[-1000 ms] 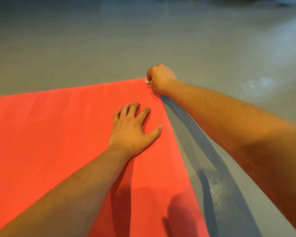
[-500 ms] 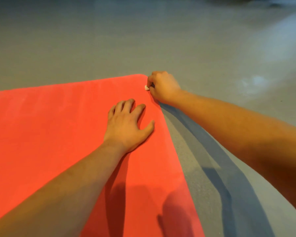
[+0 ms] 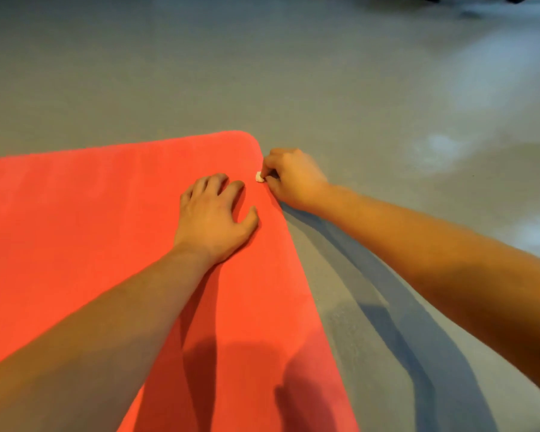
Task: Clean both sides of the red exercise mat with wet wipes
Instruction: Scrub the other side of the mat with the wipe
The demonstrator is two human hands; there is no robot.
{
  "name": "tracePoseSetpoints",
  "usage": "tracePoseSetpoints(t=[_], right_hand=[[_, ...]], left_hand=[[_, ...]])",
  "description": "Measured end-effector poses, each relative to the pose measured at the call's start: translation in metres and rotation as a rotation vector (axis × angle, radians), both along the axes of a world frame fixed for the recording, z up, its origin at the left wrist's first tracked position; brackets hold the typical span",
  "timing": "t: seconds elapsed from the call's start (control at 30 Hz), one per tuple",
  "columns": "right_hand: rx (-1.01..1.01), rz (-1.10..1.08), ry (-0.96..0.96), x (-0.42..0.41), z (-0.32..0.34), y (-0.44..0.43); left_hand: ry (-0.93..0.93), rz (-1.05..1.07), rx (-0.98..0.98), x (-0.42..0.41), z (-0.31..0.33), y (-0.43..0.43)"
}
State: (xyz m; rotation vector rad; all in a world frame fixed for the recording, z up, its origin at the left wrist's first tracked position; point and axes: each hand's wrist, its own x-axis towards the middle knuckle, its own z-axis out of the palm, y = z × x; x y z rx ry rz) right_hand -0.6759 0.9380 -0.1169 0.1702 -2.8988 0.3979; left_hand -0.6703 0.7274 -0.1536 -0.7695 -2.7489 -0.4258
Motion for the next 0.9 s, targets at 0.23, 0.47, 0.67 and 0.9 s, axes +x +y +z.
tracePoseSetpoints(t=[0.23, 0.47, 0.67, 0.9], right_hand=[[0.132, 0.032, -0.035, -0.011, 0.009, -0.01], [0.142, -0.046, -0.06, -0.015, 0.011, -0.026], [0.056, 0.121, -0.001, 0.089, 0.006, -0.03], [0.077, 0.038, -0.056, 0.047, 0.01, -0.034]], left_hand=[[0.02, -0.025, 0.022, -0.001, -0.001, 0.001], [-0.005, -0.021, 0.054, -0.001, 0.001, -0.001], [0.003, -0.039, 0.09, 0.001, 0.003, -0.002], [0.025, -0.06, 0.053, 0.003, 0.006, -0.004]])
